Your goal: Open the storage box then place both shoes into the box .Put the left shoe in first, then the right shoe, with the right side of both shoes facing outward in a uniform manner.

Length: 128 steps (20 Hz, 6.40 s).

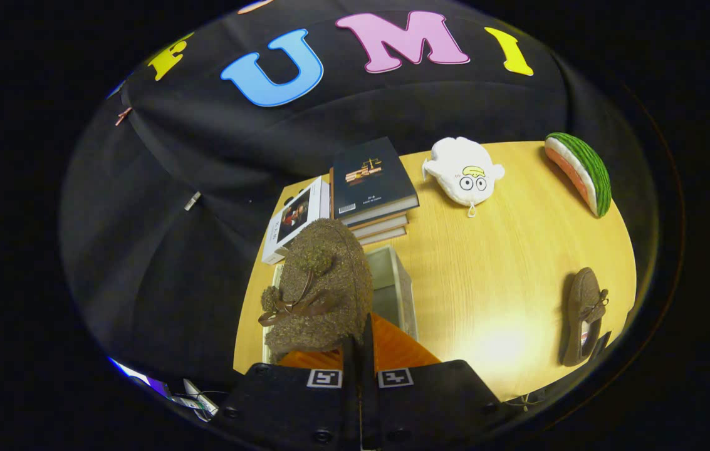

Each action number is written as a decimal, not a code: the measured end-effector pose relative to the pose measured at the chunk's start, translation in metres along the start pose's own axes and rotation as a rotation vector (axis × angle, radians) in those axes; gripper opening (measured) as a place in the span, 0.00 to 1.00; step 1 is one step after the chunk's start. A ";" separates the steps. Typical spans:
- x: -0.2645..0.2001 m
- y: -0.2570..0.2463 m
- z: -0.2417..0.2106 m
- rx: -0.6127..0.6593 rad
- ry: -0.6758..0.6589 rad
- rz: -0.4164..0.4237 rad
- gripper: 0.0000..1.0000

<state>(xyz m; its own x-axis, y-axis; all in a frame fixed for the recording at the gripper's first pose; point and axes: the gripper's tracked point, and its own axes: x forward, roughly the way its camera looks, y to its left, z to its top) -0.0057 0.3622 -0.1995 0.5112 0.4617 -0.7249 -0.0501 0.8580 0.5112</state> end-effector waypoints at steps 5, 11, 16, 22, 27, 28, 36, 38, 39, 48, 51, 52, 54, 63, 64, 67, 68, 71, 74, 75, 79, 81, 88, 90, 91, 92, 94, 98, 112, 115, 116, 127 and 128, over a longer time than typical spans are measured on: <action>0.041 0.020 -0.035 0.012 0.083 -0.028 0.06; 0.059 0.039 -0.052 0.018 0.132 -0.044 0.06; 0.066 0.044 -0.055 0.009 0.134 -0.051 0.06; 0.068 0.046 -0.062 0.003 0.157 -0.066 0.07; 0.079 0.050 -0.086 -0.047 0.231 -0.021 0.09; 0.079 0.053 -0.087 -0.049 0.232 0.006 0.13; 0.044 0.071 -0.079 -0.134 0.187 0.214 0.99; 0.022 0.064 -0.065 -0.145 0.138 0.241 0.98; 0.010 0.056 -0.054 -0.163 0.100 0.240 0.99; -0.084 -0.096 0.031 -0.254 -0.149 0.045 0.99; -0.106 -0.159 0.037 -0.249 -0.166 -0.040 0.99; -0.111 -0.178 0.034 -0.236 -0.166 -0.060 0.99; -0.116 -0.217 0.022 -0.225 -0.171 -0.102 0.99; -0.120 -0.363 -0.040 -0.236 -0.114 -0.265 0.99; -0.116 -0.373 -0.051 -0.217 -0.096 -0.273 0.99; -0.103 -0.394 -0.076 -0.185 -0.043 -0.285 0.99; -0.098 -0.399 -0.084 -0.188 -0.023 -0.289 0.99; -0.077 -0.416 -0.101 -0.174 0.038 -0.305 0.98; -0.049 -0.420 -0.102 -0.084 0.048 -0.292 0.95; -0.041 -0.423 -0.098 -0.058 0.039 -0.305 0.90; -0.029 -0.423 -0.091 -0.056 0.044 -0.336 0.76; -0.031 -0.424 -0.091 -0.071 0.050 -0.327 0.61; -0.044 -0.437 -0.090 -0.026 0.026 -0.354 0.16; -0.042 -0.431 -0.093 -0.008 0.052 -0.314 0.15; -0.044 -0.427 -0.092 0.011 0.058 -0.295 0.29; -0.050 -0.430 -0.091 0.009 0.056 -0.300 0.43; -0.059 -0.438 -0.098 -0.012 0.074 -0.327 0.56; -0.061 -0.452 -0.110 -0.067 0.096 -0.387 0.55; -0.072 -0.379 -0.036 -0.003 -0.041 -0.311 0.05; -0.087 -0.308 -0.002 0.001 -0.080 -0.217 0.05; -0.088 -0.280 0.010 0.003 -0.091 -0.177 0.05; -0.067 -0.054 0.051 -0.069 -0.056 0.071 0.05; -0.061 -0.043 0.046 -0.062 -0.041 0.072 0.05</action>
<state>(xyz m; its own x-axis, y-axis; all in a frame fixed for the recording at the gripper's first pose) 0.0043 0.2864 -0.1559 0.5387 0.5142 -0.6674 -0.1407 0.8359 0.5305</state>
